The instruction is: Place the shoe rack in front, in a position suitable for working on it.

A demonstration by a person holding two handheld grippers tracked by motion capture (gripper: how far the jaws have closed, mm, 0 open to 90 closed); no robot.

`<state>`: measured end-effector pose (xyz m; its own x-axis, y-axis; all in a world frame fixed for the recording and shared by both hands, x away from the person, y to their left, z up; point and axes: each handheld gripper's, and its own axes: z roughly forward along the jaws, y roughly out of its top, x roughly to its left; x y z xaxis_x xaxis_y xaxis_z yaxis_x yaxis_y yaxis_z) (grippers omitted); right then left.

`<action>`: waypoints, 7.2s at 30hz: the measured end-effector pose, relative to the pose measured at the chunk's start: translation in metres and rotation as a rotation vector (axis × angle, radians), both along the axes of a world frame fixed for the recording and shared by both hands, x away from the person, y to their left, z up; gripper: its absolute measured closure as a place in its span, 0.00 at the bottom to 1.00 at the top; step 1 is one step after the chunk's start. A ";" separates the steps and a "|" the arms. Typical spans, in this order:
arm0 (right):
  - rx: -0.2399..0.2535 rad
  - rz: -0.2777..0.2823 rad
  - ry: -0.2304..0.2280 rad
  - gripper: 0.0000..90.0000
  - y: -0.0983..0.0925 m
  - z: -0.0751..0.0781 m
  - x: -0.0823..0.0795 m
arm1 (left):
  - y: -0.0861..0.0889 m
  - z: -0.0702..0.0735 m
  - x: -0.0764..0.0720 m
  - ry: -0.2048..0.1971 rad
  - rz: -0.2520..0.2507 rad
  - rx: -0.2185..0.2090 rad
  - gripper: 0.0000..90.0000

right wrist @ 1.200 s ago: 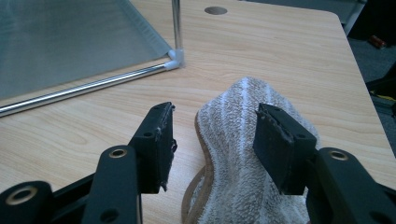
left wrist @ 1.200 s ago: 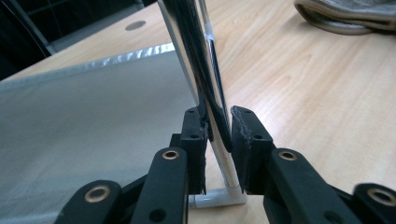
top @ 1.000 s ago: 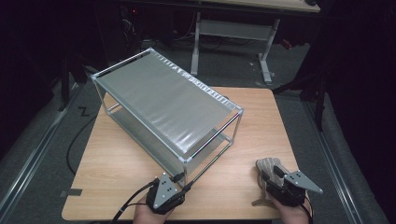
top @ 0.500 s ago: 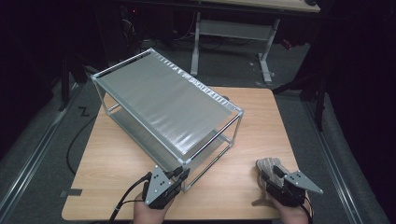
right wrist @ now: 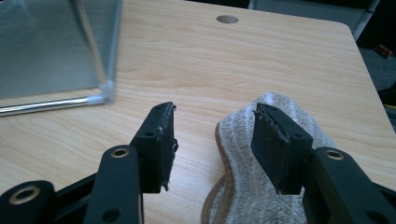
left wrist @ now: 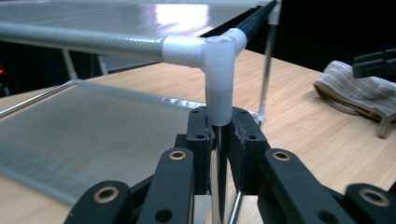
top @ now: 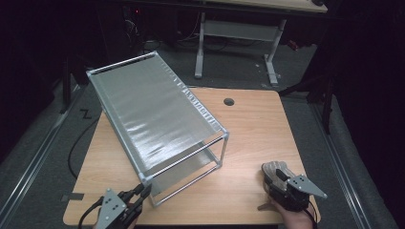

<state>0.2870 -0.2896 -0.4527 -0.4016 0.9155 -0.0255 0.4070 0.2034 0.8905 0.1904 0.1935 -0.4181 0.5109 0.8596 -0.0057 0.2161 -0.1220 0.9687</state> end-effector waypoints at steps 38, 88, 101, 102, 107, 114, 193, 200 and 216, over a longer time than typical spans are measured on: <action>-0.008 0.030 0.009 0.54 0.007 -0.003 0.001 | -0.010 -0.024 0.007 0.090 0.057 -0.022 0.68; 0.008 0.029 0.006 0.54 0.000 -0.003 -0.001 | -0.190 -0.012 0.101 0.069 -0.389 0.025 0.77; -0.001 0.038 0.006 0.54 0.007 -0.002 -0.002 | -0.055 -0.031 0.026 0.099 -0.122 0.073 0.76; 0.000 0.042 0.006 0.54 0.007 -0.002 -0.002 | -0.048 -0.031 0.023 0.100 -0.102 0.078 0.77; -0.007 0.047 0.011 0.54 0.011 -0.004 -0.001 | -0.019 -0.030 0.016 0.109 -0.010 0.071 0.78; -0.005 0.049 0.011 0.54 0.011 -0.003 -0.001 | 0.002 -0.032 0.031 0.113 0.066 0.057 0.79; -0.261 0.217 0.218 0.67 0.182 -0.037 0.105 | -0.032 -0.029 0.017 0.054 -0.152 0.042 0.90; -0.262 0.214 0.208 0.67 0.169 -0.041 0.087 | -0.014 -0.029 0.025 0.052 -0.090 0.040 0.90; -0.128 0.180 0.071 0.53 0.080 -0.006 0.015 | -0.026 -0.032 0.038 0.033 -0.126 0.025 0.89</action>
